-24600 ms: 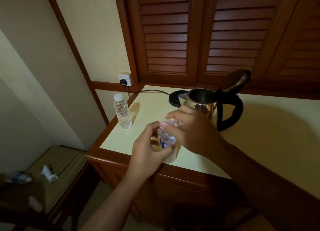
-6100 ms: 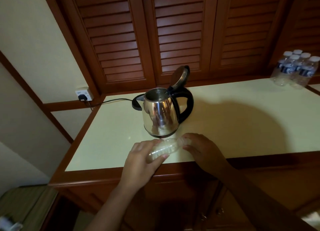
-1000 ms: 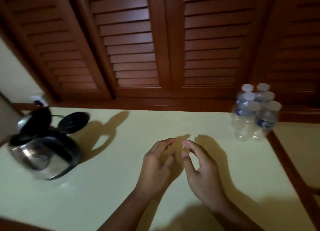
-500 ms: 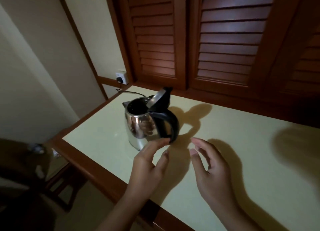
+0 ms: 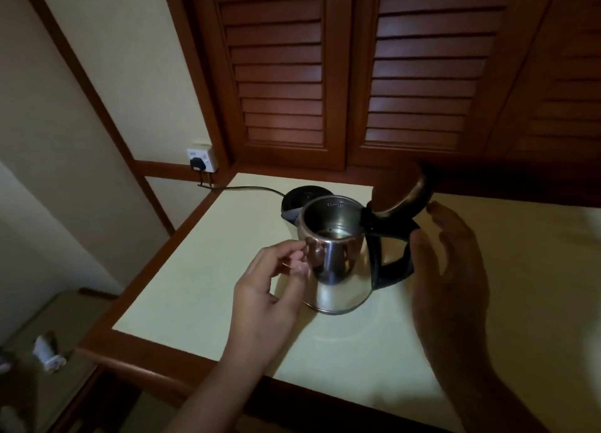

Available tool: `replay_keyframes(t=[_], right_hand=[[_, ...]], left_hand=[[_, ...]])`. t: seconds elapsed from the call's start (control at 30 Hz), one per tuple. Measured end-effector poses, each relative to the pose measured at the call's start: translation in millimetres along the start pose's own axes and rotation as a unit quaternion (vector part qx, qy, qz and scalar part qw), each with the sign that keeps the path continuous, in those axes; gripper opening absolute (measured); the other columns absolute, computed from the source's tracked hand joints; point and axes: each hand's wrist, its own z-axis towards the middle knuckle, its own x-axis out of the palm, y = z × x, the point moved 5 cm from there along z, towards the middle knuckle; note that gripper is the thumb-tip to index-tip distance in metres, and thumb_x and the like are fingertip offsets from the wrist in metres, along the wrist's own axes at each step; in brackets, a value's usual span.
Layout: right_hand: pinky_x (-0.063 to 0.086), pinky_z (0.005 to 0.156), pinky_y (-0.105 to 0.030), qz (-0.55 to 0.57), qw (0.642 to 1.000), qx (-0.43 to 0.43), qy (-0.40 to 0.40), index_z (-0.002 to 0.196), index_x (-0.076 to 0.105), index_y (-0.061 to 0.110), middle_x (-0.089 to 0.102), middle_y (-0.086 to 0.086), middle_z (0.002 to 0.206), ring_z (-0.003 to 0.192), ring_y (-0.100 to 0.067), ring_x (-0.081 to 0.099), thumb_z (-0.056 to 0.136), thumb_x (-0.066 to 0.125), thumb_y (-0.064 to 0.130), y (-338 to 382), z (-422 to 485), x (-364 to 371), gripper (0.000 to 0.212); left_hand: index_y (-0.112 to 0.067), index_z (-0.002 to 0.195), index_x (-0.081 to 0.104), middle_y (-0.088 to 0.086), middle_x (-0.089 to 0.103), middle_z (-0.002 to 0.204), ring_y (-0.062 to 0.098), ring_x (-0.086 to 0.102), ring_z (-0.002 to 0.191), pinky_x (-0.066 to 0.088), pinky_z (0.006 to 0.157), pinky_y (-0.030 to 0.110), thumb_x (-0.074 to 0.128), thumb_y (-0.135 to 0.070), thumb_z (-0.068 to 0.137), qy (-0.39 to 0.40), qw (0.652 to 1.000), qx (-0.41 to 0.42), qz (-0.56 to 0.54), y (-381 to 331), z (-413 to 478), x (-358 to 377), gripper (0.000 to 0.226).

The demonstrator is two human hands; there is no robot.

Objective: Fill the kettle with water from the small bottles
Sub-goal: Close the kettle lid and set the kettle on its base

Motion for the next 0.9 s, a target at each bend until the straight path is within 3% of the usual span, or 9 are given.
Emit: replay_keyframes(t=[0.1, 0.27, 0.37, 0.43, 0.53, 0.63, 0.77, 0.9], right_hand=[[0.037, 0.094, -0.003, -0.005, 1.0, -0.001, -0.009, 0.13, 0.057, 0.034, 0.058, 0.024, 0.127, 0.12, 0.011, 0.05, 0.08, 0.051, 0.063, 15.7, 6.6, 5.7, 0.058], [0.042, 0.102, -0.023, -0.03, 0.999, -0.019, -0.034, 0.125, 0.063, 0.034, 0.063, 0.017, 0.125, 0.122, -0.001, 0.055, 0.087, 0.057, 0.057, 27.6, 12.3, 11.7, 0.045], [0.04, 0.099, -0.018, -0.034, 0.998, -0.032, -0.051, 0.117, 0.062, 0.041, 0.061, 0.024, 0.12, 0.118, 0.004, 0.055, 0.094, 0.062, 0.043, 33.0, 12.9, 17.0, 0.023], [0.037, 0.093, -0.008, -0.046, 0.995, -0.061, -0.056, 0.113, 0.061, 0.042, 0.059, 0.027, 0.116, 0.116, 0.002, 0.055, 0.095, 0.064, 0.036, 41.9, 12.1, 21.9, 0.019], [0.032, 0.091, 0.0, -0.116, 0.985, -0.114, -0.048, 0.114, 0.068, 0.028, 0.061, 0.016, 0.119, 0.117, -0.006, 0.054, 0.093, 0.065, 0.036, 53.4, 13.5, 31.4, 0.022], [0.032, 0.102, -0.011, -0.19, 0.968, -0.161, -0.018, 0.116, 0.07, 0.022, 0.059, 0.007, 0.129, 0.123, -0.01, 0.05, 0.093, 0.062, 0.045, 57.6, 16.3, 44.6, 0.034], [0.04, 0.106, -0.033, -0.244, 0.941, -0.233, 0.018, 0.116, 0.072, 0.018, 0.057, 0.002, 0.133, 0.124, -0.006, 0.044, 0.091, 0.063, 0.046, 59.1, 15.5, 62.6, 0.039], [0.041, 0.104, -0.048, -0.304, 0.913, -0.265, 0.056, 0.114, 0.072, 0.02, 0.058, -0.001, 0.134, 0.127, -0.023, 0.051, 0.089, 0.064, 0.043, 58.8, 12.7, 75.7, 0.034]], left_hand=[[-0.029, 0.121, 0.069, -0.012, 0.073, 0.118, 0.017, 0.068, 0.115, 0.058, 0.088, 0.026, 0.068, -0.014, 0.101, 0.012, 1.0, -0.001, -0.017, 2.6, 8.3, -1.7, 0.025], [-0.028, 0.121, 0.069, -0.011, 0.072, 0.116, 0.014, 0.067, 0.112, 0.055, 0.085, 0.018, 0.069, -0.011, 0.099, 0.018, 0.999, -0.006, -0.042, 2.4, 13.8, -2.0, 0.027], [-0.026, 0.121, 0.069, -0.009, 0.072, 0.116, 0.014, 0.067, 0.113, 0.054, 0.089, 0.019, 0.068, -0.01, 0.099, 0.026, 0.998, 0.004, -0.051, 1.2, 18.0, -2.8, 0.027], [-0.027, 0.121, 0.069, -0.01, 0.072, 0.117, 0.012, 0.067, 0.114, 0.053, 0.089, 0.016, 0.068, -0.01, 0.099, 0.028, 0.998, 0.007, -0.053, 0.3, 20.9, -3.8, 0.027], [-0.029, 0.12, 0.069, -0.012, 0.072, 0.117, 0.011, 0.067, 0.115, 0.051, 0.088, 0.013, 0.068, -0.011, 0.099, 0.033, 0.997, 0.006, -0.063, -0.5, 23.5, -5.2, 0.028], [-0.031, 0.119, 0.069, -0.013, 0.072, 0.117, 0.011, 0.066, 0.116, 0.051, 0.089, 0.014, 0.068, -0.011, 0.099, 0.04, 0.997, 0.008, -0.068, -0.4, 24.9, -7.0, 0.028], [-0.03, 0.12, 0.069, -0.015, 0.071, 0.117, 0.01, 0.066, 0.114, 0.05, 0.088, 0.012, 0.068, -0.012, 0.1, 0.042, 0.997, 0.011, -0.068, 0.0, 26.7, -11.3, 0.027], [-0.026, 0.123, 0.069, -0.014, 0.07, 0.118, 0.008, 0.065, 0.114, 0.05, 0.089, 0.011, 0.067, -0.013, 0.1, 0.043, 0.997, 0.011, -0.06, 3.5, 28.4, -16.7, 0.027]])
